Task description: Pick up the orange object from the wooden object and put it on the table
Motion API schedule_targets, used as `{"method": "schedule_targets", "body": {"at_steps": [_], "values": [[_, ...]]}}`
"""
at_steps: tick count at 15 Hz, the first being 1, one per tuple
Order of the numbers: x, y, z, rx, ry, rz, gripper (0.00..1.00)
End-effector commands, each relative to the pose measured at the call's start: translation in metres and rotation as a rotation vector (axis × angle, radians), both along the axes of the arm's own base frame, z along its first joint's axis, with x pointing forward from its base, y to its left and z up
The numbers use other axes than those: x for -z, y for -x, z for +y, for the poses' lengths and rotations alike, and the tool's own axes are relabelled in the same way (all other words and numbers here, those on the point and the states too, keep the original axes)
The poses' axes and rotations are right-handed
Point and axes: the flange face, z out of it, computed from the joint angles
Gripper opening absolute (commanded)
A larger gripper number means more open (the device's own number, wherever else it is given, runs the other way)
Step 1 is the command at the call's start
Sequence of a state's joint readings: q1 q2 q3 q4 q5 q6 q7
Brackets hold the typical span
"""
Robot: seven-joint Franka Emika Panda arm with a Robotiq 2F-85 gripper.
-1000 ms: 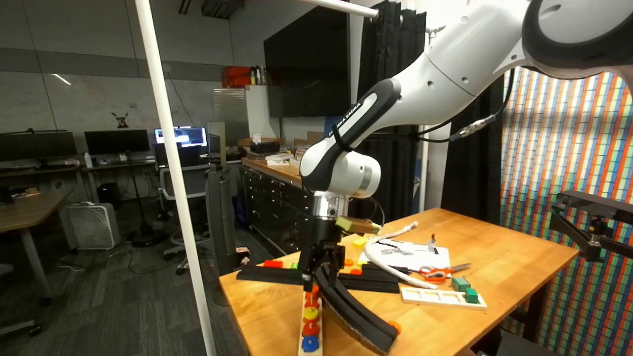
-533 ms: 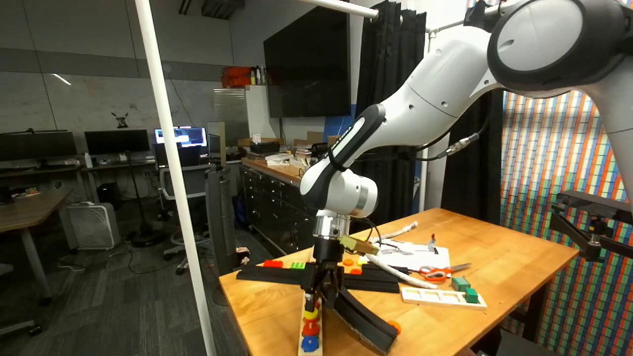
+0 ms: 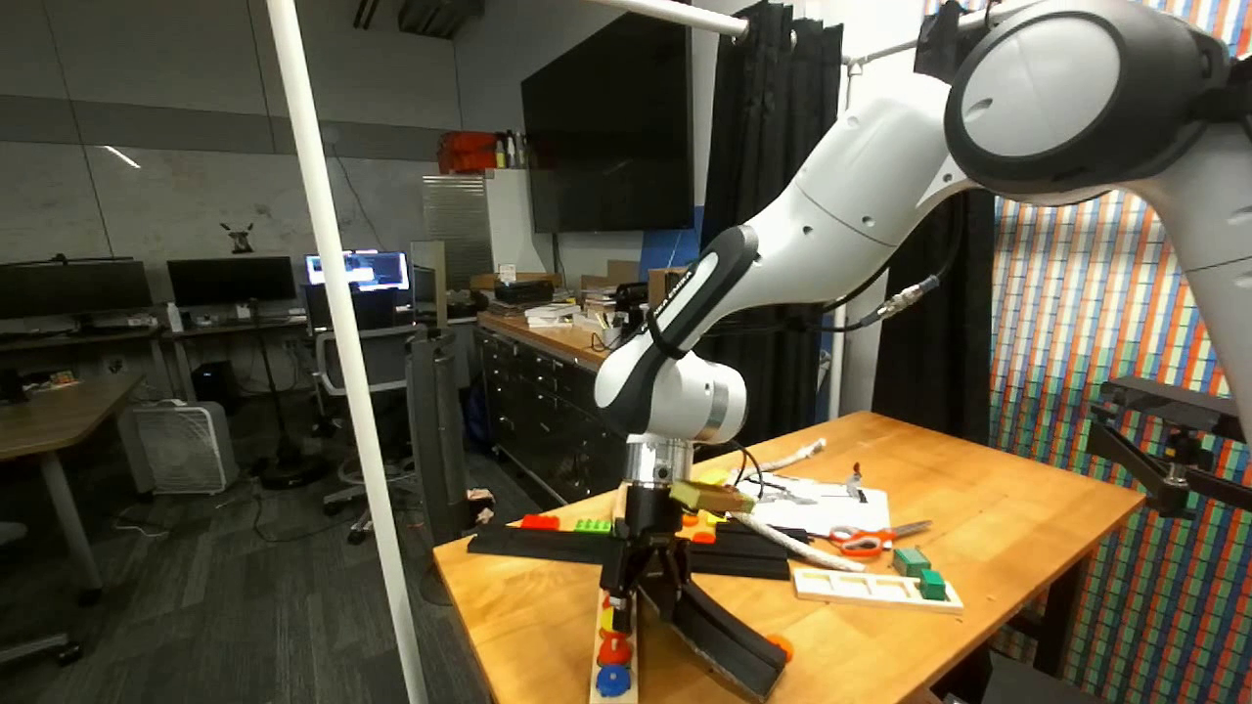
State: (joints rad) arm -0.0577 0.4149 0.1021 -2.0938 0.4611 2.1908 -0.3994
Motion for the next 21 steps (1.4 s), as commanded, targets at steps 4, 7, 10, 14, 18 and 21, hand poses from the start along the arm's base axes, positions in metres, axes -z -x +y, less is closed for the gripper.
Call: {"method": "schedule_targets", "body": {"at_steps": [4, 7, 10, 14, 18, 21], "values": [[-0.011, -0.006, 0.011, 0.158, 0.256, 0.018, 1.0], [-0.011, -0.004, 0.012, 0.194, 0.312, 0.038, 1.0], [-0.011, -0.002, 0.008, 0.232, 0.346, 0.045, 1.0], [-0.012, 0.0, 0.0, 0.276, 0.36, 0.047, 1.0], [-0.032, -0.012, 0.011, 0.201, 0.356, -0.009, 1.0], [-0.056, -0.029, 0.032, 0.078, 0.328, -0.08, 1.0]]}}
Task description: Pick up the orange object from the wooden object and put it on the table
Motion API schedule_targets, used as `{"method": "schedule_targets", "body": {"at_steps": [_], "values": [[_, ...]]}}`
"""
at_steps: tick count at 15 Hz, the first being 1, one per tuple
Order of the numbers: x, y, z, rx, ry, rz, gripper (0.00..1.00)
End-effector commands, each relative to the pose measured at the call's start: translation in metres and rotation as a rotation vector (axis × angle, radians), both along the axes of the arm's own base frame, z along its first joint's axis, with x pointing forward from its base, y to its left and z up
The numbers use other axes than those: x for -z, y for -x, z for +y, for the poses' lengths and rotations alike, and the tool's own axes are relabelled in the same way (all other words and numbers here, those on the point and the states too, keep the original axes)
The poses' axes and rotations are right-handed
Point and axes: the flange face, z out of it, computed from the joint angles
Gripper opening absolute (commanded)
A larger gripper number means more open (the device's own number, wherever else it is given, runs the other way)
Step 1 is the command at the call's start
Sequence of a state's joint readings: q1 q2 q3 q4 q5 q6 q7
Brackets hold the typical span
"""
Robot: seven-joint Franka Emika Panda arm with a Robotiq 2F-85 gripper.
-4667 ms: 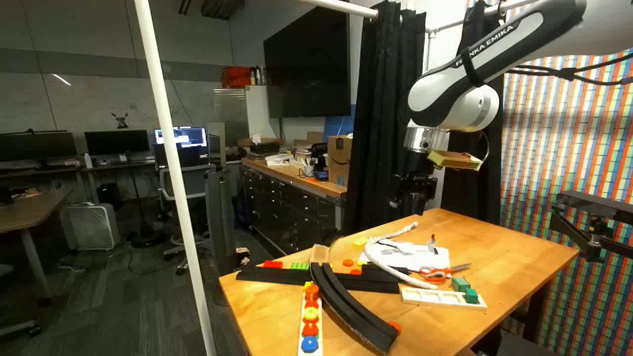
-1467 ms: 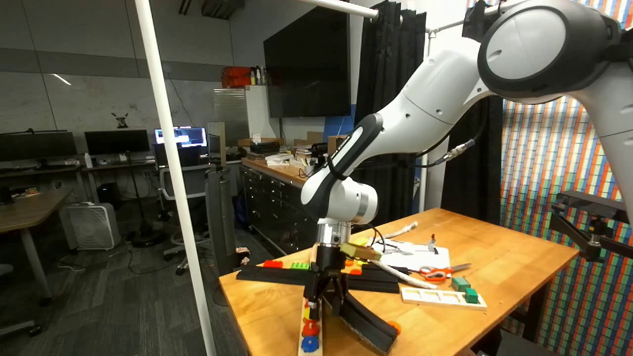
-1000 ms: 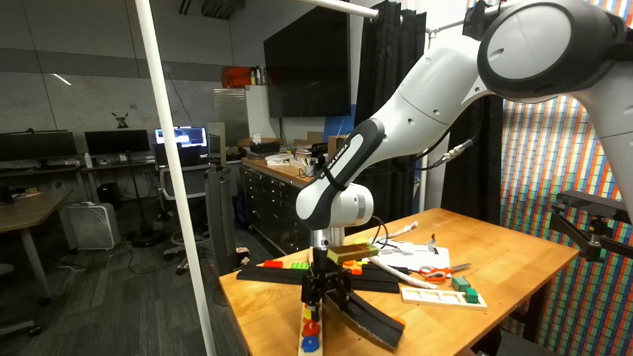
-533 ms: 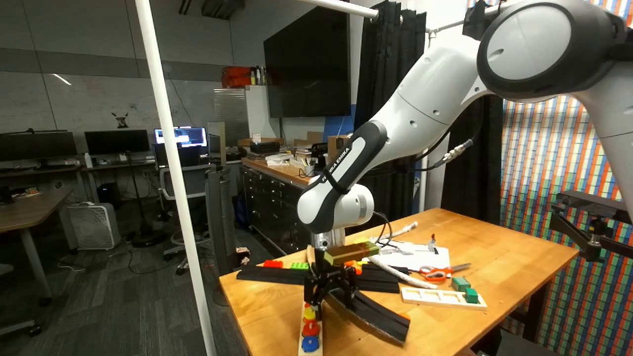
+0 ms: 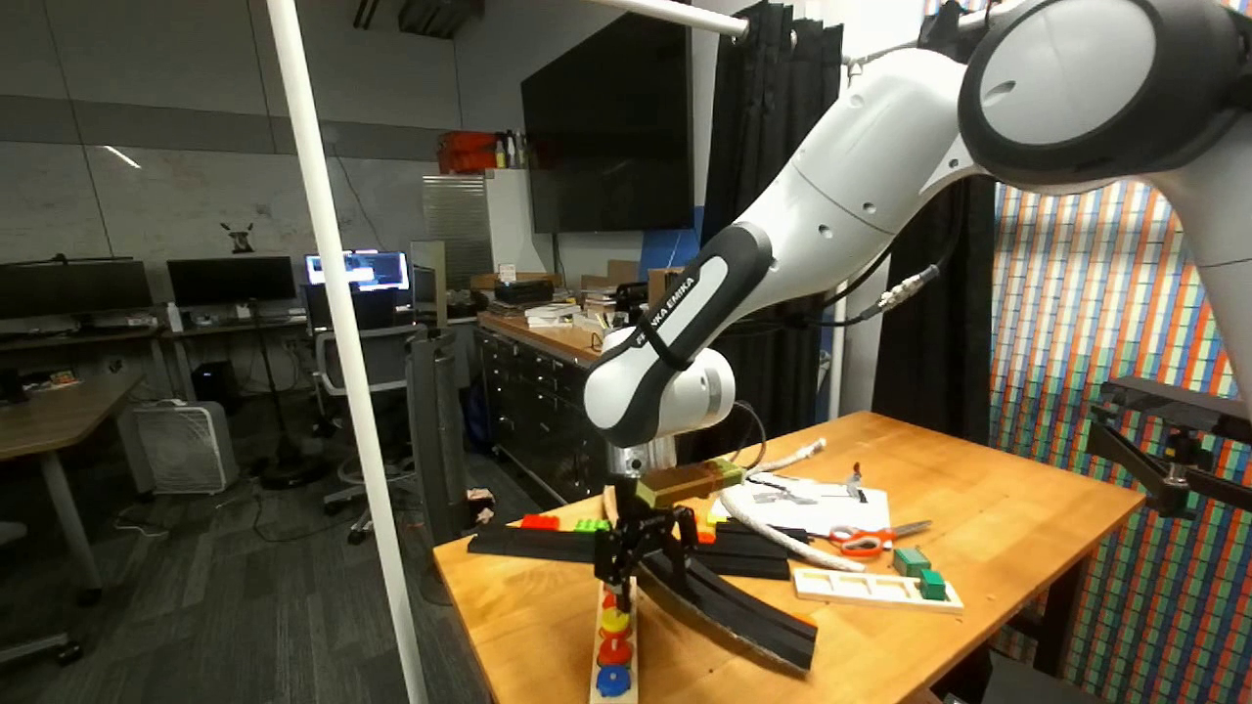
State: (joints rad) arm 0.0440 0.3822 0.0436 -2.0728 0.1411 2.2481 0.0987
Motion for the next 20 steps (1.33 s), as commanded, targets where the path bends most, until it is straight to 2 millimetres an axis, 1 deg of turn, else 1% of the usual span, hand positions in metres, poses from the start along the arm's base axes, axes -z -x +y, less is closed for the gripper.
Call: {"method": "schedule_targets", "body": {"at_steps": [1, 3, 5, 6, 8, 11, 13, 16, 20], "values": [[-0.038, -0.021, 0.025, -0.137, -0.02, -0.081, 1.0], [-0.048, -0.034, 0.032, -0.14, -0.038, -0.122, 1.0], [-0.053, -0.045, 0.034, -0.118, -0.053, -0.142, 1.0], [-0.055, -0.049, 0.034, -0.107, -0.057, -0.141, 1.0], [-0.052, -0.056, 0.03, -0.079, -0.07, -0.127, 1.0], [-0.04, -0.066, 0.02, 0.012, -0.079, -0.128, 1.0], [-0.027, -0.073, 0.014, 0.083, -0.069, -0.118, 1.0], [-0.012, -0.076, 0.005, 0.21, -0.028, -0.127, 1.0], [-0.003, -0.076, -0.002, 0.354, 0.013, -0.144, 1.0]]}}
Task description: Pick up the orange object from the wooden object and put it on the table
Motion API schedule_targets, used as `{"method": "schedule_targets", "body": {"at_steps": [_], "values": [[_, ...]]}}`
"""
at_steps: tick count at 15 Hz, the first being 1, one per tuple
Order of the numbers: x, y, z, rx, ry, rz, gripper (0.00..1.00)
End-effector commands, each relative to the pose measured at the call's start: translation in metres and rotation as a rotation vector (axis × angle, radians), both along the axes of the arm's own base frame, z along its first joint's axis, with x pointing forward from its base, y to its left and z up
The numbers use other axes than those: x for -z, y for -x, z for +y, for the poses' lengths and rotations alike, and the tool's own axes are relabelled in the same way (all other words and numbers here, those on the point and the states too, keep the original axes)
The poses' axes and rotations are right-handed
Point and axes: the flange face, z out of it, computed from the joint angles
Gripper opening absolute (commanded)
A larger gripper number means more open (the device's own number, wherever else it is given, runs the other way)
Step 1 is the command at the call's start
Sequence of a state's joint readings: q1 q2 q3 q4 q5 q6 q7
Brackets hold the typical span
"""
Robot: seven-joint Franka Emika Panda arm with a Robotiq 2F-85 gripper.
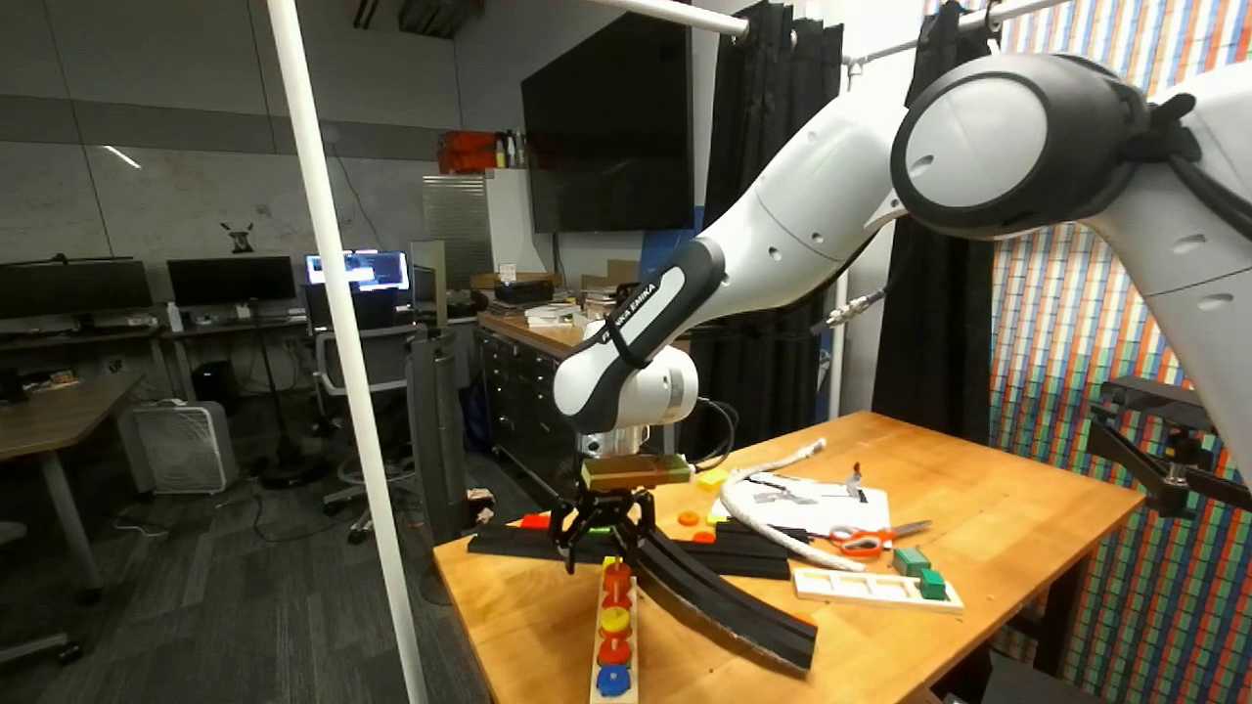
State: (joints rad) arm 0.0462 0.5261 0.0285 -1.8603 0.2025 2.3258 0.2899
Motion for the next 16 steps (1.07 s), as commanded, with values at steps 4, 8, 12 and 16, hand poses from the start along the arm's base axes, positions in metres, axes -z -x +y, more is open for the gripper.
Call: {"method": "schedule_targets", "body": {"at_steps": [4, 8, 12, 16], "values": [[0.0, -0.007, -0.003, 0.174, 0.048, -0.013, 1.0], [0.001, -0.004, -0.008, 0.219, 0.063, 0.006, 1.0], [0.006, -0.002, -0.013, 0.229, 0.062, 0.022, 1.0], [0.011, -0.002, -0.015, 0.222, 0.057, 0.03, 1.0]]}}
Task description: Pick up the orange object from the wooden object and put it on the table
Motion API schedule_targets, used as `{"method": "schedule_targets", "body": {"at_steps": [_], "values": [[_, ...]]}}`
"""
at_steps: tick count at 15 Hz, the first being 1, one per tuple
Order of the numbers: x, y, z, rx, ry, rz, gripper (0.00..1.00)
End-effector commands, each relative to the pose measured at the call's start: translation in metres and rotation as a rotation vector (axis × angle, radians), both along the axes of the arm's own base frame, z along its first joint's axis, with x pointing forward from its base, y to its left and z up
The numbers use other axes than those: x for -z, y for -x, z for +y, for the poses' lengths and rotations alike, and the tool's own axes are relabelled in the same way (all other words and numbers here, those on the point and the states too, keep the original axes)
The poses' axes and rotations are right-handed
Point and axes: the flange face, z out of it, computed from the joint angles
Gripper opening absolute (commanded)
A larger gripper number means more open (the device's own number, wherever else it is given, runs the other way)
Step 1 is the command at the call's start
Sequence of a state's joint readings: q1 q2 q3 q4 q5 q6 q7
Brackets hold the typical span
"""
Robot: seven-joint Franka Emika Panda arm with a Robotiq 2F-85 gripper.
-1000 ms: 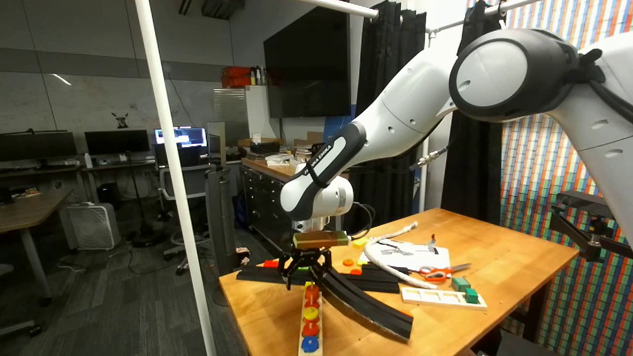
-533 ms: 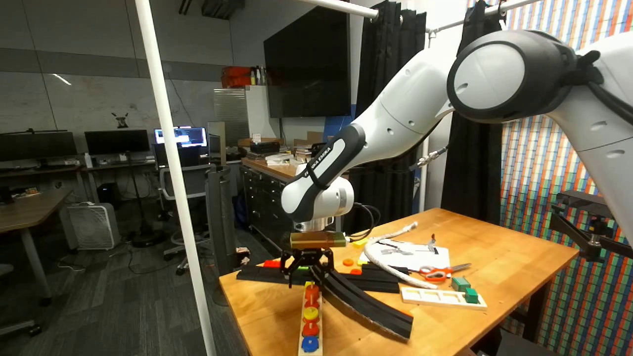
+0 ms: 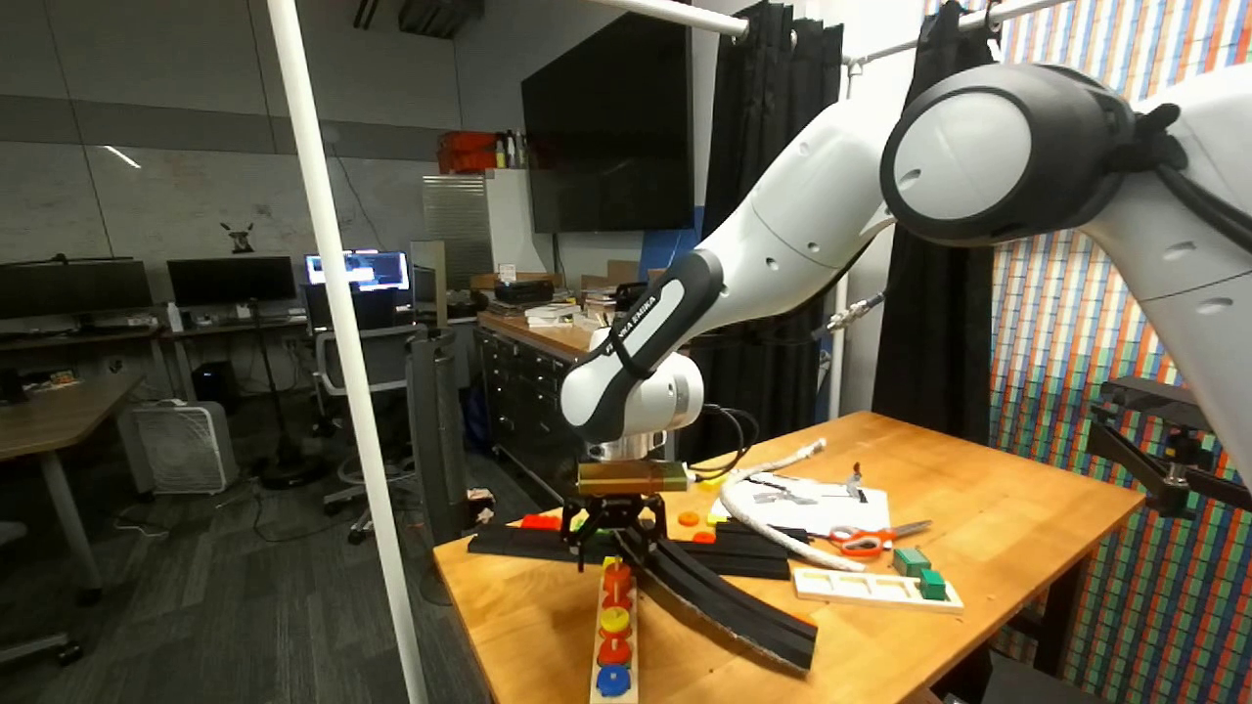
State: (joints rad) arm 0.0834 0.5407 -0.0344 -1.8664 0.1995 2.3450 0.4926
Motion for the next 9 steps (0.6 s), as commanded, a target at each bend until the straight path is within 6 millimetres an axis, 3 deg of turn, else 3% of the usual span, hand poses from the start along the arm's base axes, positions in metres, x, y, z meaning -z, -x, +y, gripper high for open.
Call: {"method": "schedule_targets", "body": {"at_steps": [1, 9], "values": [[0.0028, -0.0026, 0.0004, 0.003, 0.009, 0.006, 1.0], [0.0092, -0.002, 0.0013, 0.0, 0.009, 0.018, 1.0]]}}
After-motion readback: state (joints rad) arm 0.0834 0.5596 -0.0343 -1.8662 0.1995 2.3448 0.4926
